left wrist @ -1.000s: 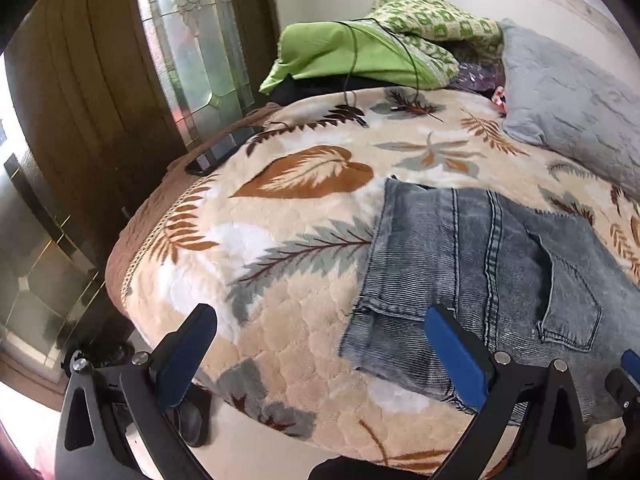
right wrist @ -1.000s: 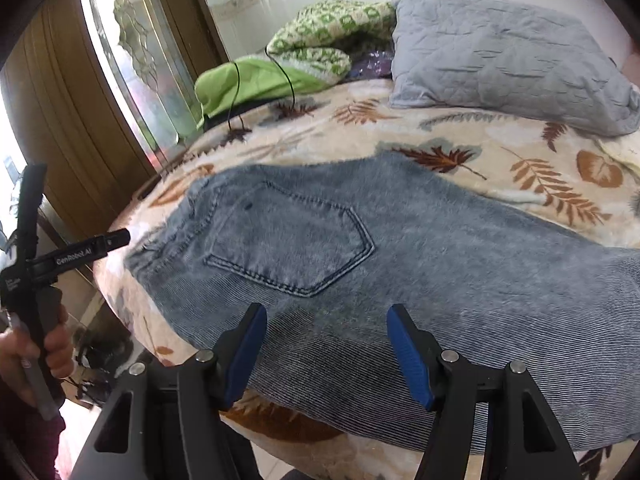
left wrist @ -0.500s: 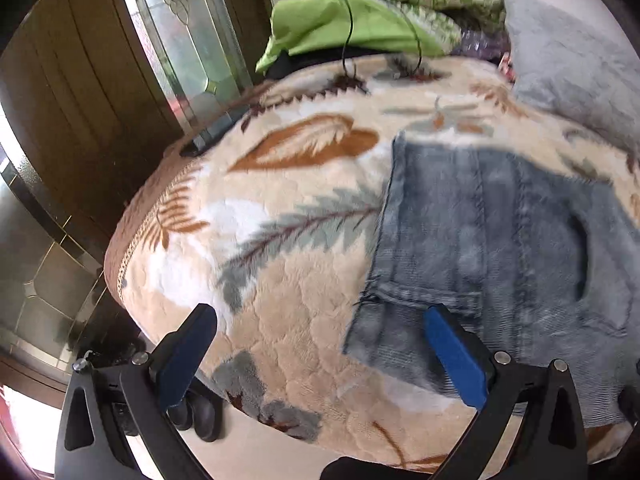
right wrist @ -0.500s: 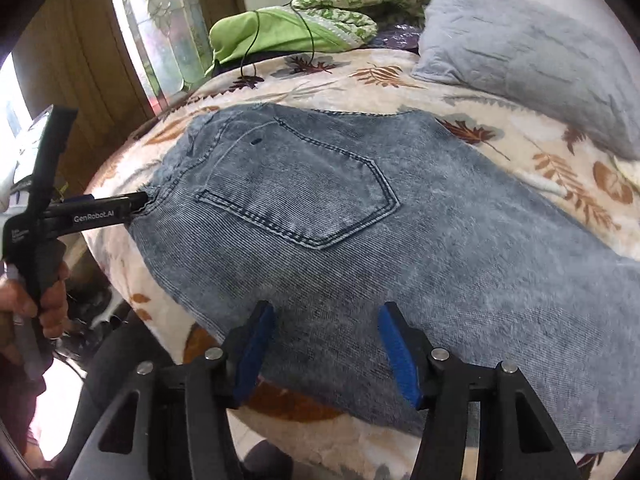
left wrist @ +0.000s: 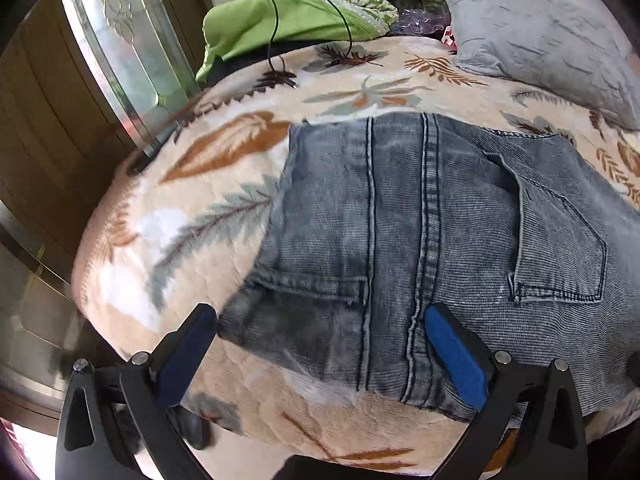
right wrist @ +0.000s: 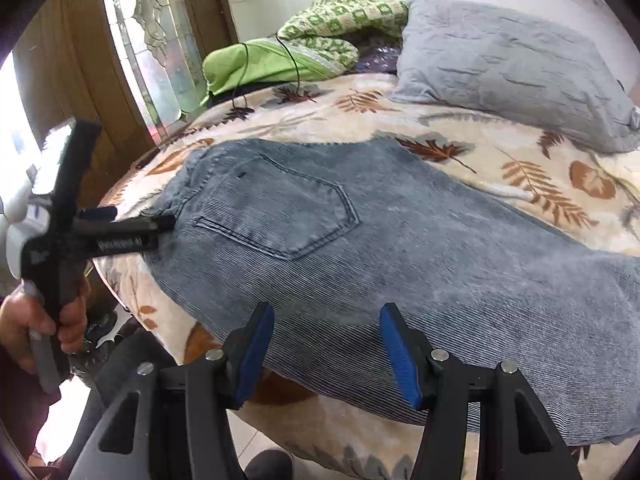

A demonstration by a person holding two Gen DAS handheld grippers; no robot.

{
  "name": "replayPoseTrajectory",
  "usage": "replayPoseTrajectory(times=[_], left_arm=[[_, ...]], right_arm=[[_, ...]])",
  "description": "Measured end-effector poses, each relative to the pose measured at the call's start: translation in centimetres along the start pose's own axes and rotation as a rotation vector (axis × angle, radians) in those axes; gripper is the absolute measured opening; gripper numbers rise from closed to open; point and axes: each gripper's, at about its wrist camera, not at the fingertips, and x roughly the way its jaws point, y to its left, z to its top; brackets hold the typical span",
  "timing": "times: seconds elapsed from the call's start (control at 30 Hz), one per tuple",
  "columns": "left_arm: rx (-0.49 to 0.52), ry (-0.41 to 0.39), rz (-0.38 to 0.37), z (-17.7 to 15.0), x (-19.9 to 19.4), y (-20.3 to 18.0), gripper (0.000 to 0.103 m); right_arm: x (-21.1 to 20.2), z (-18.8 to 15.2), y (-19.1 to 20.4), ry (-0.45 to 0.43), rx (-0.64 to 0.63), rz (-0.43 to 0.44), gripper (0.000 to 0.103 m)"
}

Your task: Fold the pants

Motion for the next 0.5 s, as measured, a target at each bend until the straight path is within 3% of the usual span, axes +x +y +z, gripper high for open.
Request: replayPoseTrajectory(times=[0.1, 0.2, 0.5], left_arm=[[0.004, 0.009, 0.009, 0.3, -0.4, 0.0, 0.103], [0.011, -0.038, 0.031, 0.9, -2.2, -0.3, 0.103], [0.039, -0.176, -0.021, 3.1, -8.4, -3.0, 0.103]], right_arm=[[1.4, -0.9, -0.2, 0.084, -0.020, -0.017, 0.059], [0.7, -1.1, 0.2, 0.063, -0.063, -0.015, 0.059], [-4.3, -0.7, -5.4, -0.116, 0.128, -0.024, 0.059]])
